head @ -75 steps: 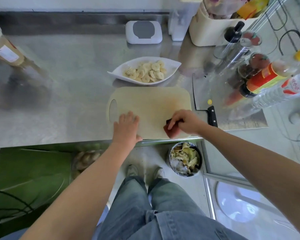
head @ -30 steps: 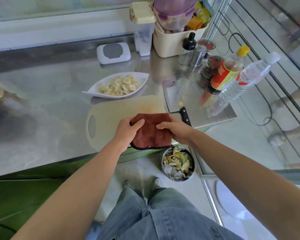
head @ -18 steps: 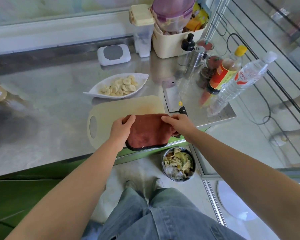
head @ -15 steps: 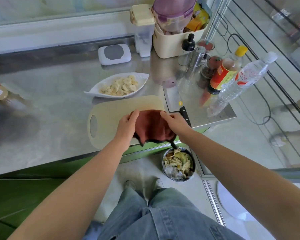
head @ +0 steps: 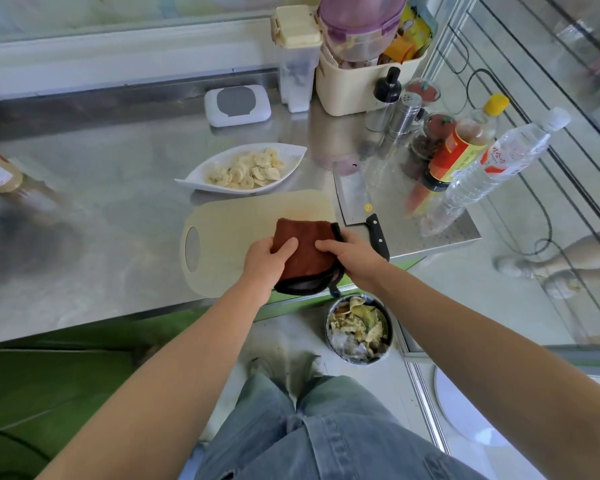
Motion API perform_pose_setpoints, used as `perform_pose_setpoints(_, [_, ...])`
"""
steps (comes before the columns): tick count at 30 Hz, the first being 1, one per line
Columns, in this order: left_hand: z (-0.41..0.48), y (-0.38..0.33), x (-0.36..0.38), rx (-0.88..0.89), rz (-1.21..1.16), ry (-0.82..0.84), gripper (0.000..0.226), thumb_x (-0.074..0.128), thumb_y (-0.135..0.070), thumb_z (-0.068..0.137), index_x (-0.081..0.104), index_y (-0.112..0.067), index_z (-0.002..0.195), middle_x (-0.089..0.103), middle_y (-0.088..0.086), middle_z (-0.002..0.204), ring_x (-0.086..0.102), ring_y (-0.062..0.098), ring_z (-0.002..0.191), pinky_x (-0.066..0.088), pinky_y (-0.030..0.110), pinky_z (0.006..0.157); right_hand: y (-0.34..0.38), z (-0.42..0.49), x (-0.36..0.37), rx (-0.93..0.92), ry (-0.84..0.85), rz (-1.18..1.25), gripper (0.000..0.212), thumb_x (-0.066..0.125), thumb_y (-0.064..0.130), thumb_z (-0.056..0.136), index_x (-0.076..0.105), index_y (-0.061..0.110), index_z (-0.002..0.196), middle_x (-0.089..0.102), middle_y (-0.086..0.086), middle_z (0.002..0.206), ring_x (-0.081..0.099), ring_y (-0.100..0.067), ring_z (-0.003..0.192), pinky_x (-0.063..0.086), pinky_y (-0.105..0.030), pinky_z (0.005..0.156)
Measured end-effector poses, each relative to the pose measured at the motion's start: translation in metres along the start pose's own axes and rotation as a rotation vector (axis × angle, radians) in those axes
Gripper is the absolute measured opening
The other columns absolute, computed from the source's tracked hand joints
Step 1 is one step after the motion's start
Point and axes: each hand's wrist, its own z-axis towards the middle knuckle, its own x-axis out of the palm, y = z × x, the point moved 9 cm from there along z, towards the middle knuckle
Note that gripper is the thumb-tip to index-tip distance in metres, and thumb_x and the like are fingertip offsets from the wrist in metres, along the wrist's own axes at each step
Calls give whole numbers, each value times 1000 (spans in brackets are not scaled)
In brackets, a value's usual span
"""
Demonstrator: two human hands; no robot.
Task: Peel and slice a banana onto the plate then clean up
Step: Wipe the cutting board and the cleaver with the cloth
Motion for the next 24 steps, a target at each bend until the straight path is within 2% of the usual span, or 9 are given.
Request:
perform_pose_setpoints(2, [3, -7, -6, 139, 223, -109, 31, 56, -36, 91, 64, -8, 99, 68, 11, 94, 63, 29, 88, 52, 45, 78, -9, 5, -7, 36, -94, -29, 46, 67, 13, 87, 48, 7, 128, 62, -14, 118, 63, -28, 105, 54, -41, 90])
perform_pose_setpoints(6, [-1, -15, -5, 256, 581, -187, 37, 37, -36, 100, 59, -8, 94, 61, 6, 84, 57, 27, 80, 38, 34, 65, -25, 9, -2, 149, -64, -86, 43, 63, 16, 91, 44, 7, 128, 60, -17, 120, 62, -32, 107, 51, -50, 95])
perform_pose_setpoints(10, [8, 5, -12, 145, 471, -85, 51, 24, -44, 101, 61, -9, 97, 64, 8, 91, 58, 26, 86, 44, 38, 76, -3, 14, -14, 10, -170, -231, 38, 58, 15, 93, 39, 15, 127, 59, -14, 111, 61, -33, 84, 56, -51, 76])
perform_pose_setpoints(11, [11, 7, -19, 144, 509, -108, 53, 22, -44, 100, 60, -8, 97, 64, 10, 92, 58, 28, 88, 42, 37, 76, 4, 17, -20, -39, -224, -311, 43, 56, 15, 93, 35, 18, 131, 55, -14, 118, 59, -33, 86, 55, -51, 75])
perform_pose_setpoints(13, [15, 1, -39, 241, 810, -219, 46, 28, -41, 97, 60, -8, 100, 61, 16, 101, 54, 35, 100, 39, 37, 76, 14, 22, -21, -119, -267, -544, 66, 59, 21, 91, 20, 27, 145, 32, -18, 144, 49, -34, 114, 47, -51, 95])
perform_pose_setpoints(16, [20, 17, -62, 203, 1261, -214, 34, 43, -33, 95, 48, -23, 127, 36, 9, 144, 29, 35, 132, 35, 47, 100, 2, 27, 4, -141, -182, -1016, 94, 60, 56, 84, -1, 37, 151, -13, -11, 158, 10, -38, 142, 25, -55, 110])
perform_pose_setpoints(19, [19, 42, -71, 129, 1340, -89, 55, 45, -41, 94, 26, -29, 144, 14, 9, 155, 19, 35, 137, 38, 46, 102, -26, 33, 28, -129, -148, -1405, 101, 49, 75, 78, 0, 28, 153, -16, -8, 159, -1, -36, 144, 20, -56, 110])
perform_pose_setpoints(22, [18, 48, -67, 127, 1411, -15, 76, 52, -53, 88, 12, -29, 148, 3, 10, 158, 13, 37, 141, 35, 45, 104, -22, 36, 48, -250, -209, -1457, 82, 52, 48, 89, 13, 12, 151, 2, -11, 159, 10, -40, 140, 25, -52, 110])
perform_pose_setpoints(24, [21, 48, -67, 100, 1424, 5, 87, 61, -55, 83, 10, -28, 147, 1, 11, 157, 11, 39, 141, 34, 46, 104, -19, 35, 72, -390, -145, -1435, 69, 52, 25, 89, 22, 7, 149, 14, -13, 156, 18, -40, 135, 30, -50, 109])
